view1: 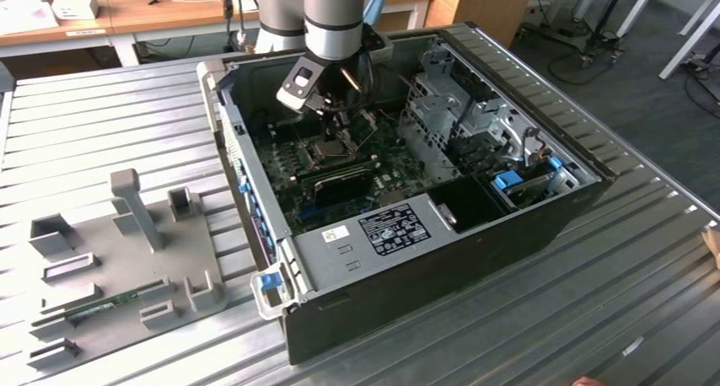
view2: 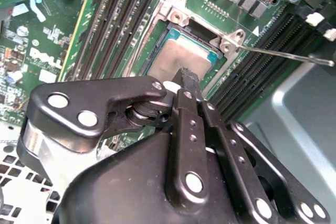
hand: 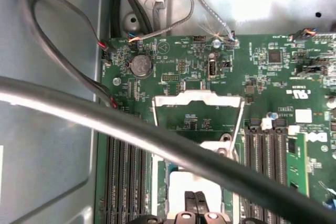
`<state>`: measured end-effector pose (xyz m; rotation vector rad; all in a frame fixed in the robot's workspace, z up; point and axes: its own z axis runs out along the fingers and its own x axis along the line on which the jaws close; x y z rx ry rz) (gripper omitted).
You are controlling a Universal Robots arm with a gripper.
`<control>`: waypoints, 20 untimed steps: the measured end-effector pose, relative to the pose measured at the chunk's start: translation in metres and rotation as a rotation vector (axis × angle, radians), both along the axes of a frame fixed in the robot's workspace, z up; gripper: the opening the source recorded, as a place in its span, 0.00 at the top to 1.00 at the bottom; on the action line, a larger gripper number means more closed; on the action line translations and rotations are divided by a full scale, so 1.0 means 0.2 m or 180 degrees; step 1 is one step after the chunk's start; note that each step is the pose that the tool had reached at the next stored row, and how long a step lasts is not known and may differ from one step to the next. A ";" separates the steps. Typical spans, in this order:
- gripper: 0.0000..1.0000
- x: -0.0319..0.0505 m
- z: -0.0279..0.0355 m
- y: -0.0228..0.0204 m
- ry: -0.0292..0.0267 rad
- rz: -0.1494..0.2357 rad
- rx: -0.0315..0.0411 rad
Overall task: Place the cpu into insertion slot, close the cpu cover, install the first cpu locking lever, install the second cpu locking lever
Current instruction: 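Place the cpu into insertion slot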
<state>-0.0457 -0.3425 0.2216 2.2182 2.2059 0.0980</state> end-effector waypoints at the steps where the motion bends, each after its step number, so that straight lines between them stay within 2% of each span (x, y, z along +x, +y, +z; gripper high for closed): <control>1: 0.90 0.000 0.010 0.000 0.0000 0.0000 0.0000; 6: 0.90 0.000 0.053 0.000 0.0000 0.0000 0.0000; 10: 0.90 0.000 0.056 0.000 -0.0001 0.0000 0.0001; 12: 0.90 0.000 0.071 0.000 0.0000 0.0000 0.0000; 20: 0.90 0.000 0.072 0.000 0.0000 0.0000 0.0000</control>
